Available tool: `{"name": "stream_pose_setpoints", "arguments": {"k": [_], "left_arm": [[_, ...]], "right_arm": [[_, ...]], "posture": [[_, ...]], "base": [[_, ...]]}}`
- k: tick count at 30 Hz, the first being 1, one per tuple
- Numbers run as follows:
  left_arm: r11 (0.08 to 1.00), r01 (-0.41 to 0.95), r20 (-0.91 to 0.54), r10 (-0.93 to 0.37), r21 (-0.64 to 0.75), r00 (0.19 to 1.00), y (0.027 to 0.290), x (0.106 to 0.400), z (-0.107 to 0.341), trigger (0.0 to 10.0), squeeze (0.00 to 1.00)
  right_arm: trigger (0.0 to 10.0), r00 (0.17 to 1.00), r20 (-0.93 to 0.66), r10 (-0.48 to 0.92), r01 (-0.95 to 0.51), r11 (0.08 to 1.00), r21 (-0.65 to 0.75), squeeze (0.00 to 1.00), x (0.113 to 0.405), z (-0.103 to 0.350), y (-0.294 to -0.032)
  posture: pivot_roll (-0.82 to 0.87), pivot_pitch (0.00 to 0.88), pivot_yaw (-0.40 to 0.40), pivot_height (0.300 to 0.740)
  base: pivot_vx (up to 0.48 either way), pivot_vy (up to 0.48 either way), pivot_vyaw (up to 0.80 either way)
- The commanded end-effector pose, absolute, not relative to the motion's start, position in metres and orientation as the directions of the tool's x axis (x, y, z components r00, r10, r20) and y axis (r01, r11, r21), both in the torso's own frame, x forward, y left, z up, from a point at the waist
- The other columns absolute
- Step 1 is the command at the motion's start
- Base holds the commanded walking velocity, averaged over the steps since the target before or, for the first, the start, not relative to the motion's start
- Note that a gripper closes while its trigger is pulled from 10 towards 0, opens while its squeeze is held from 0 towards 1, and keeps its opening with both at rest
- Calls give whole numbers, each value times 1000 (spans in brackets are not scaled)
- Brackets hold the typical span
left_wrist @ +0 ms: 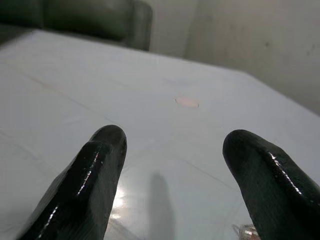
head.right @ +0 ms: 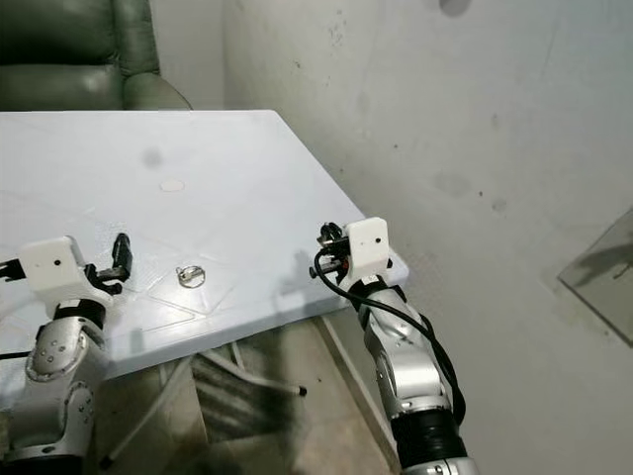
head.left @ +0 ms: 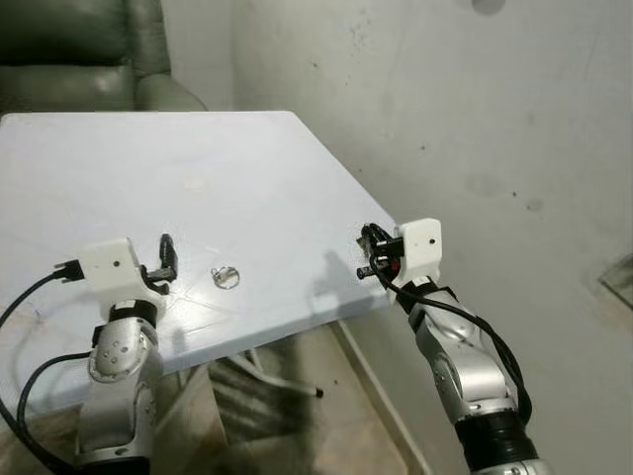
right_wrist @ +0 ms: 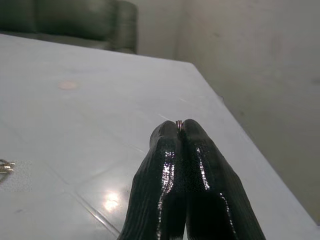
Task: Hang keys on a hook
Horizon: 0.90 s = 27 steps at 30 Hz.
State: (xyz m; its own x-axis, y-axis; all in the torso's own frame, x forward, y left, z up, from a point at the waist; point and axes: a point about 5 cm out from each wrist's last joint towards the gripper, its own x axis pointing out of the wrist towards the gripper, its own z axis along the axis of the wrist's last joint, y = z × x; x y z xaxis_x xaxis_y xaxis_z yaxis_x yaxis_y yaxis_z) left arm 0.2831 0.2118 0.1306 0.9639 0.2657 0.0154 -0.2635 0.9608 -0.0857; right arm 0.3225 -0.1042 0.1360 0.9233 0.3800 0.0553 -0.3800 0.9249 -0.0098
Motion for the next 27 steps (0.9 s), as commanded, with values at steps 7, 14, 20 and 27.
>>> {"name": "stream_pose_setpoints", "arguments": {"k": [7, 14, 20, 27], "left_arm": [[965, -243, -14, 243, -100, 970, 200, 285, 127, 10000, 0], [962, -267, -33, 265, -58, 964, 201, 285, 125, 10000, 0], [962, -265, -47, 263, -61, 964, 198, 285, 123, 10000, 0], [962, -266, -52, 263, -56, 963, 195, 286, 123, 10000, 0]], "right_arm": [[10000, 937, 45, 347, -347, 938, -25, 0, 324, 137, -117], [10000, 938, 40, 345, -344, 939, -27, 0, 325, 138, -117], [10000, 940, 37, 339, -338, 941, -27, 0, 325, 138, -118], [10000, 945, 46, 323, -322, 947, -14, 0, 325, 138, -120]], "posture": [[-29, 0, -106, 740], [-30, 0, -105, 740], [-33, 0, -104, 740], [-35, 0, -102, 740]], "base": [[0, 0, -744], [0, 0, -746], [0, 0, -750], [0, 0, -429]]}}
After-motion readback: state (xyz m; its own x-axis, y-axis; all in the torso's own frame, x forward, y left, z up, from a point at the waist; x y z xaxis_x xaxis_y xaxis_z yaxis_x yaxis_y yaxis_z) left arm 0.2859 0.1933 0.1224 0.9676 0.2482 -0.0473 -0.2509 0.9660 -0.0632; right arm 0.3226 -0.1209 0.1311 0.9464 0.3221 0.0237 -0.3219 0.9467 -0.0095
